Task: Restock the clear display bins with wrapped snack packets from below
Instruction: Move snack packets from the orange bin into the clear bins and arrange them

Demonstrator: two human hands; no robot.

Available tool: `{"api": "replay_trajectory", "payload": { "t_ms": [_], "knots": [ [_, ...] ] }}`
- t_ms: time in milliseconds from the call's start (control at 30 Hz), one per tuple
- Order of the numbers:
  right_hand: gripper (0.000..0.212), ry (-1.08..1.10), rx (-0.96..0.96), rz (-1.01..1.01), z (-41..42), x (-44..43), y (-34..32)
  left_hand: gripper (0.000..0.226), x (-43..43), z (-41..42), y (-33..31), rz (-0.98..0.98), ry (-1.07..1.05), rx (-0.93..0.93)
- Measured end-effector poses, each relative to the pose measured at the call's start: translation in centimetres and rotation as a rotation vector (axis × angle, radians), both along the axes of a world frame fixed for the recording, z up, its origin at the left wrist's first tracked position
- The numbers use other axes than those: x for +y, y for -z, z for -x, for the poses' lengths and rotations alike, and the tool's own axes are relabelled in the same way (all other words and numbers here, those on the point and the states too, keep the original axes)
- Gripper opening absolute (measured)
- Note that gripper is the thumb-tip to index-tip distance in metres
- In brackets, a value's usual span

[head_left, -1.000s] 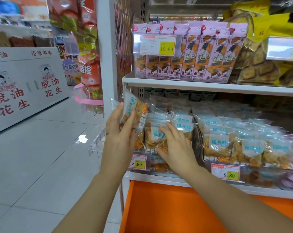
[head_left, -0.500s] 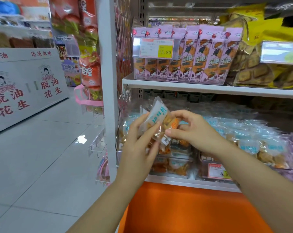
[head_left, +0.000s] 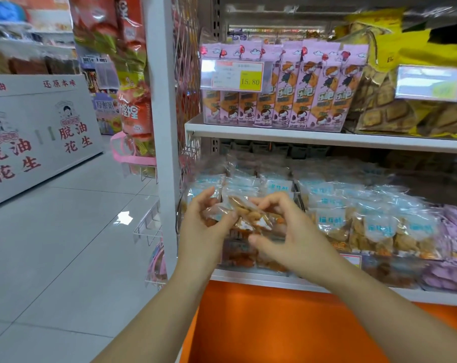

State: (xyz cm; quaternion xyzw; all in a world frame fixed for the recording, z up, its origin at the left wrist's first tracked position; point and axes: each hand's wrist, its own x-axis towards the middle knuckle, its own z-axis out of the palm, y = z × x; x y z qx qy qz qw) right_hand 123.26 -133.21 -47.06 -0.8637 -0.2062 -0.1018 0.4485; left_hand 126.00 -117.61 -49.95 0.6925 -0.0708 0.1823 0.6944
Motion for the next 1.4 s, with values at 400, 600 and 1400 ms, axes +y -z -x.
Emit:
{"api": "replay_trajectory", "payload": {
  "t_ms": [400,600,1400],
  "knots": [
    [0.026,0.148,0.324,-0.808,-1.3,-0.4,0.1,0.044,1.3,0.6,-1.1,0.004,0.15,0.139],
    [0.049,0.103,0.365,-0.823,-0.5,0.1,1.4,0.027,0.1,1.1,-0.2,0.11,0.255,0.239],
    [0.086,0.277,0.085,0.246,3.1,-7.2,1.7,0.078,-6.4,3.6,2.9,-0.591,0.339,-0.125]
  ]
}}
